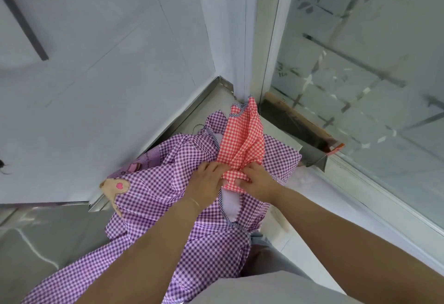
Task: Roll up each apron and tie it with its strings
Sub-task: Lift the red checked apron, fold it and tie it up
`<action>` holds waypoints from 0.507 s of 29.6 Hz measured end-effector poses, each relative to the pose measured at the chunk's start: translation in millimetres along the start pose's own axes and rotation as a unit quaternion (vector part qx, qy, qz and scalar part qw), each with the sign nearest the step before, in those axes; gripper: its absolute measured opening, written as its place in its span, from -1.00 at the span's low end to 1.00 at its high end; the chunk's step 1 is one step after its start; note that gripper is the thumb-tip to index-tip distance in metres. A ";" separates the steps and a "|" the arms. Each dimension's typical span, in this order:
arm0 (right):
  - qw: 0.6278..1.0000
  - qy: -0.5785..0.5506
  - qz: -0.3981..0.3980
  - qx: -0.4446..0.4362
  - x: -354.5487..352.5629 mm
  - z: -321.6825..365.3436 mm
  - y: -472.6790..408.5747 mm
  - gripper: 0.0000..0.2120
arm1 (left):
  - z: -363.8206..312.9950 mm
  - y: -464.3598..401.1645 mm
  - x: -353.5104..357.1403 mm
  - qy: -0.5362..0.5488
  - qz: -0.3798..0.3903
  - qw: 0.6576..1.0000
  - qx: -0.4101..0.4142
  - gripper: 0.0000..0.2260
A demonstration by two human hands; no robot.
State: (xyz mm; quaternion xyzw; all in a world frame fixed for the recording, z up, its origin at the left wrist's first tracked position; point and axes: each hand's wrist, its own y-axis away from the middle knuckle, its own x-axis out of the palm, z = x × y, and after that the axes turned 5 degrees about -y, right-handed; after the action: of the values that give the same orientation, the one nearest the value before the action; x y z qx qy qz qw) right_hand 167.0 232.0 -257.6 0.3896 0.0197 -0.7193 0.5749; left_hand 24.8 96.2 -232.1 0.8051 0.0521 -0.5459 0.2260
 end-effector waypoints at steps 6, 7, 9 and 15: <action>0.949 0.214 -0.223 -0.066 13.9 10.7 10.4 -0.67 | -2.5 -48.7 -20.6 -0.045 0.137 0.988 -0.054 -0.71; 0.939 0.242 -0.230 -0.081 22.0 12.3 12.9 -0.64 | -1.6 -55.3 -20.3 -0.027 0.153 0.986 -0.063 -0.73; 0.940 0.260 -0.206 -0.074 32.8 12.5 12.9 -0.53 | -1.8 -63.7 -21.0 0.056 0.173 0.978 -0.103 -0.77; 0.949 0.248 -0.189 -0.047 14.2 11.2 -10.9 -0.50 | -27.0 -32.5 -11.7 0.337 -0.178 0.849 -0.366 -0.66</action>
State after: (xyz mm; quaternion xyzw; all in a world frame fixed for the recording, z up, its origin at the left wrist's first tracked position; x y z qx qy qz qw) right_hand 151.3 218.8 -262.7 0.5172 0.2686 -0.6936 0.4235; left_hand 32.5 138.5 -223.4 0.7756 0.4637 -0.2132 0.3715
